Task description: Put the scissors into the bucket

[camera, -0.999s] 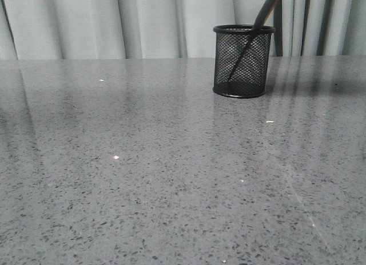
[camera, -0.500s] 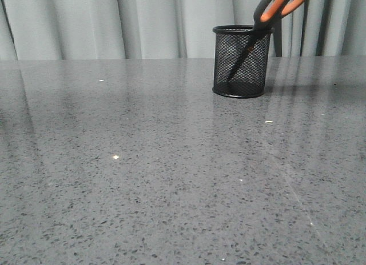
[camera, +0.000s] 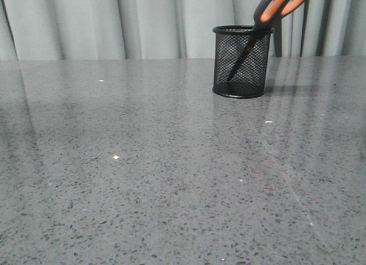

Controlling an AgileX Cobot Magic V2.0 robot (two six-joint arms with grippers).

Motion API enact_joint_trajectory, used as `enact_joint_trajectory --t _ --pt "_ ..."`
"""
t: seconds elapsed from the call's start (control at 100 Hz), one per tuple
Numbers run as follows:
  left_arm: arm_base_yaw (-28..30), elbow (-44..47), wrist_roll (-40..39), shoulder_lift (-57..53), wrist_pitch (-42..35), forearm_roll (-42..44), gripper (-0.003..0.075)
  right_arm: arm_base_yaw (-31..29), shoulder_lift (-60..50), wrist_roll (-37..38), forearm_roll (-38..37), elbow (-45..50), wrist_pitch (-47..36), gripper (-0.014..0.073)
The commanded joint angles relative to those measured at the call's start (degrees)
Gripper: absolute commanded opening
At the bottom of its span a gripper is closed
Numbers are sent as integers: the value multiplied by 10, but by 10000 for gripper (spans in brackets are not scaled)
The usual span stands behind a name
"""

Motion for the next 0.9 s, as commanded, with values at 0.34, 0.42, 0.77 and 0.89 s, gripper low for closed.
enact_joint_trajectory --t 0.34,0.42,0.77,0.89 --pt "0 448 147 -344 -331 -155 -20 -3 -258 0 7 313 -218 -46" --pt "0 502 147 -394 -347 -176 -20 -3 -292 0 7 361 -241 -46" --pt "0 582 146 -478 -406 -229 -20 -3 -322 0 7 398 -293 -46" --pt "0 582 146 -478 -406 -229 -20 -3 -322 0 7 398 -293 -46"
